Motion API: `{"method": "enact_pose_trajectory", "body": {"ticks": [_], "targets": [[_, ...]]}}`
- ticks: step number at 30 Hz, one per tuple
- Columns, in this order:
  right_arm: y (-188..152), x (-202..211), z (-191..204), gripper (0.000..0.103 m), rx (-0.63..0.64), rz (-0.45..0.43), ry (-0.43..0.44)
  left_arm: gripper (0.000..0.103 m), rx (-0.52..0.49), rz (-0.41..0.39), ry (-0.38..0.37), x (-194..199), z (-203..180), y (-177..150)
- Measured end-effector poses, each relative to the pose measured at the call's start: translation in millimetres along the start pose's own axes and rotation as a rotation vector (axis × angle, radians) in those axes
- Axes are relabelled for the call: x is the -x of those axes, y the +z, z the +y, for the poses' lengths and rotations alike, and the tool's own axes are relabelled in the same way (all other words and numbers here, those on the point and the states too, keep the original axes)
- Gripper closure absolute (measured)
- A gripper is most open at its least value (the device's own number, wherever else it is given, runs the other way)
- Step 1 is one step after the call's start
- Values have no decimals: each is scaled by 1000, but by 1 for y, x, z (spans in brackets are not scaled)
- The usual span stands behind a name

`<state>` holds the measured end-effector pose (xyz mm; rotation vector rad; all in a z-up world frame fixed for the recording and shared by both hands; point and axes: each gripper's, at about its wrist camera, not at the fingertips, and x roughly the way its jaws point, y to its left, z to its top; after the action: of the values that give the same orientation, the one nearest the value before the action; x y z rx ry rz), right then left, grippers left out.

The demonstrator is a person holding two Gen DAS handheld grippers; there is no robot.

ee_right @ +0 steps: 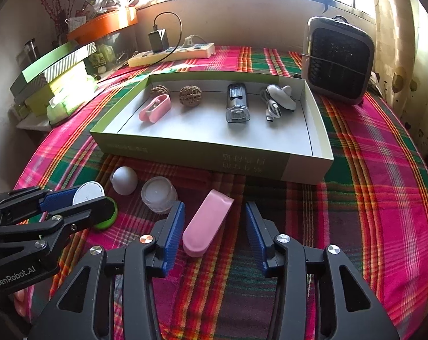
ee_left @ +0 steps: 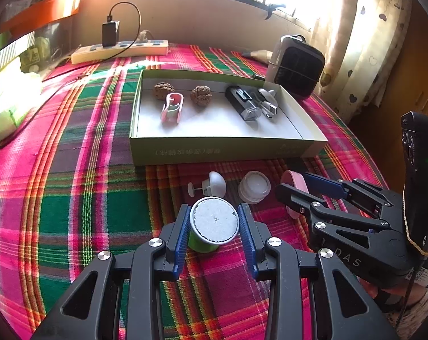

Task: Organize objects
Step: 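Close the right gripper on the pink item while the left gripper grasps the green tape roll, then lift the pink item and green tape roll and carry both over the box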

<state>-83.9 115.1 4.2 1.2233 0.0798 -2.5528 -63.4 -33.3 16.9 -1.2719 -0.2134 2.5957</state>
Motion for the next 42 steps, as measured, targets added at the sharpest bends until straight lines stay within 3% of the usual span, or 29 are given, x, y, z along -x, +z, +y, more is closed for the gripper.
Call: {"method": "enact_pose_trajectory", "body": {"ticks": [17,42], "targets": [[-2,-1,0,84,14,9,-3,72,-1,-3,6,-1,0,0],[-2,-2,2,84,16,9,5,73,1,-8,13,0,-1,1]]}}
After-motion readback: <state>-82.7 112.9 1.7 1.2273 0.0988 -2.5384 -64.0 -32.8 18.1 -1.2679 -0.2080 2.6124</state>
